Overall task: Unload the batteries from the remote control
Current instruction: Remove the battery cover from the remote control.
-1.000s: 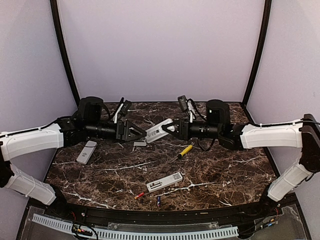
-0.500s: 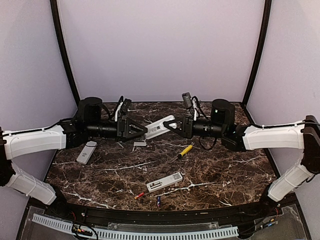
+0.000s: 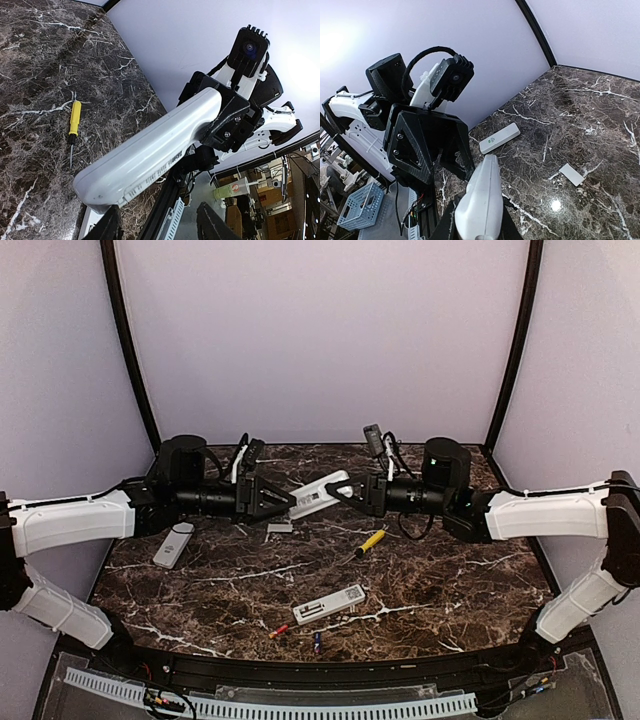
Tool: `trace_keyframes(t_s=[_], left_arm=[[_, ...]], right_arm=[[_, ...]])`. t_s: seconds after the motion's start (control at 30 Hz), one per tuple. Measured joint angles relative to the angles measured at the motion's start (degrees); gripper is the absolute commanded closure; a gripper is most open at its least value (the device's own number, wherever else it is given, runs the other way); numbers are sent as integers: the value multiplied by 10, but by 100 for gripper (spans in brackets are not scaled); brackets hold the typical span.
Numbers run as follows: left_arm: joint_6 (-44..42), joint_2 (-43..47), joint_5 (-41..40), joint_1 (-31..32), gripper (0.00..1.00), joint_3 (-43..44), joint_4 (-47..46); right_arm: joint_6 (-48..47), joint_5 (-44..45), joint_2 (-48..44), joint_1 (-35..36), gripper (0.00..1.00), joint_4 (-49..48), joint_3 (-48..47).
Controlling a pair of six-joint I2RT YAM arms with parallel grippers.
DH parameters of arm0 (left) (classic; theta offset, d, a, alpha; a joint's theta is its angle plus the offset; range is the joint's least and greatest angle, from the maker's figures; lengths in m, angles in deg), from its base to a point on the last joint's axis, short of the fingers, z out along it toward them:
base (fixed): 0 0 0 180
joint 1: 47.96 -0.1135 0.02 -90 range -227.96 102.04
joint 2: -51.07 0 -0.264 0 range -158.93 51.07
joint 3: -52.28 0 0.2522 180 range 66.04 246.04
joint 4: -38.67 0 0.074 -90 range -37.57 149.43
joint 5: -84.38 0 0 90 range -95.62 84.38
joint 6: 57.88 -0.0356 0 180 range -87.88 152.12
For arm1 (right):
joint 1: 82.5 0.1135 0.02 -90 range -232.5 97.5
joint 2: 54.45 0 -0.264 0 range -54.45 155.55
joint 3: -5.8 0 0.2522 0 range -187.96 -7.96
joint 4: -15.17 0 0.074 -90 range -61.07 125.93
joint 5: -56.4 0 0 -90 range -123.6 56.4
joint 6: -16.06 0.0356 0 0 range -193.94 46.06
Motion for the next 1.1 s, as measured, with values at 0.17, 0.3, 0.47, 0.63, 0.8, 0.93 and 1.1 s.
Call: trace_keyframes(t_s=[0.17, 0.3, 0.47, 0.63, 0.8, 0.93, 1.1], left_arm=[[0, -3, 0, 0, 50, 0, 0], [0, -7, 3, 0, 50, 0, 0], [0, -12, 5, 0, 51, 0, -1], [0, -15, 6, 0, 51, 0, 0], [0, -16, 7, 0, 51, 0, 0], [0, -17, 7, 0, 51, 0, 0], [0, -17, 7, 0, 52, 0, 1]], right_arm=[[0, -2, 0, 0, 100, 0, 0], [-2, -2, 0, 0, 100, 0, 0], [-5, -3, 3, 0, 100, 1, 0], [-7, -6, 7, 0, 100, 2, 0], [-7, -9, 9, -1, 100, 1, -1], [-9, -13, 11, -2, 100, 0, -3], [-10, -25, 18, -5, 100, -4, -6]])
